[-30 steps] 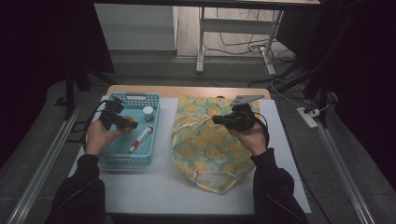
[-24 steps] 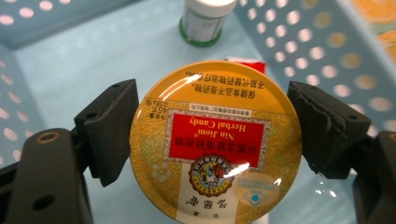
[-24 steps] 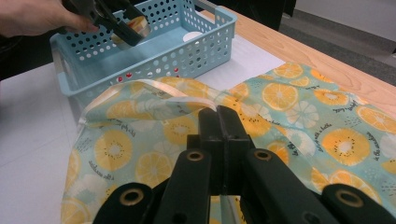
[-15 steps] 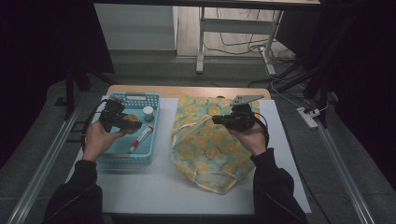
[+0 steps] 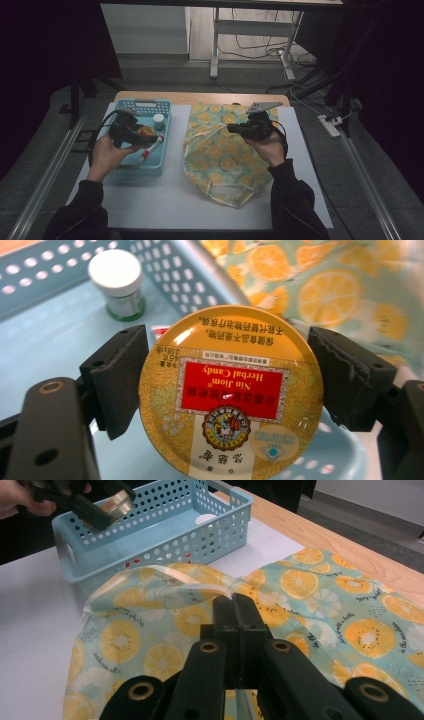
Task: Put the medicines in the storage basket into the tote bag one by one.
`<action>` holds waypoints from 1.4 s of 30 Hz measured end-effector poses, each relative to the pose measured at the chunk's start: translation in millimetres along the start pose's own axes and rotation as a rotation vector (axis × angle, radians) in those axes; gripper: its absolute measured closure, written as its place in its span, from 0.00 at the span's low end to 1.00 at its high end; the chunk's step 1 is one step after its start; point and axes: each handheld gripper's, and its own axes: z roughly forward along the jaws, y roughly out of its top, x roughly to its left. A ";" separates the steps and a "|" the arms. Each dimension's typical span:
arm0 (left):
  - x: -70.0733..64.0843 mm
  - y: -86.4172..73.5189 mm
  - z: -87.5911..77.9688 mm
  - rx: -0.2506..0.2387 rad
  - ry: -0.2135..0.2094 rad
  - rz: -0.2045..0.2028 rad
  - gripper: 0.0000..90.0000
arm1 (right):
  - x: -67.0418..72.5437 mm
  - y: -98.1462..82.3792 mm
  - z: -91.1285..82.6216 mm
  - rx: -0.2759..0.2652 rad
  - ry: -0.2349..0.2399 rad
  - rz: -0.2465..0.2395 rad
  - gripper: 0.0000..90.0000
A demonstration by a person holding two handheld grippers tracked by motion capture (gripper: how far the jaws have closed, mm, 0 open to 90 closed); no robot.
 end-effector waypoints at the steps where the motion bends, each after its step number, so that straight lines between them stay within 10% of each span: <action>1: -3.3 0.2 -0.9 -0.005 -0.001 0.005 0.23 | 0.0 0.0 0.1 0.000 0.000 0.000 1.00; 22: -62.2 3.8 -4.0 -0.046 -0.114 0.116 0.23 | 1.2 0.0 2.1 0.000 -0.002 0.002 1.00; 42: -121.7 34.9 35.5 -0.057 -0.208 0.243 0.23 | -1.3 -1.5 2.5 -0.006 -0.009 0.008 1.00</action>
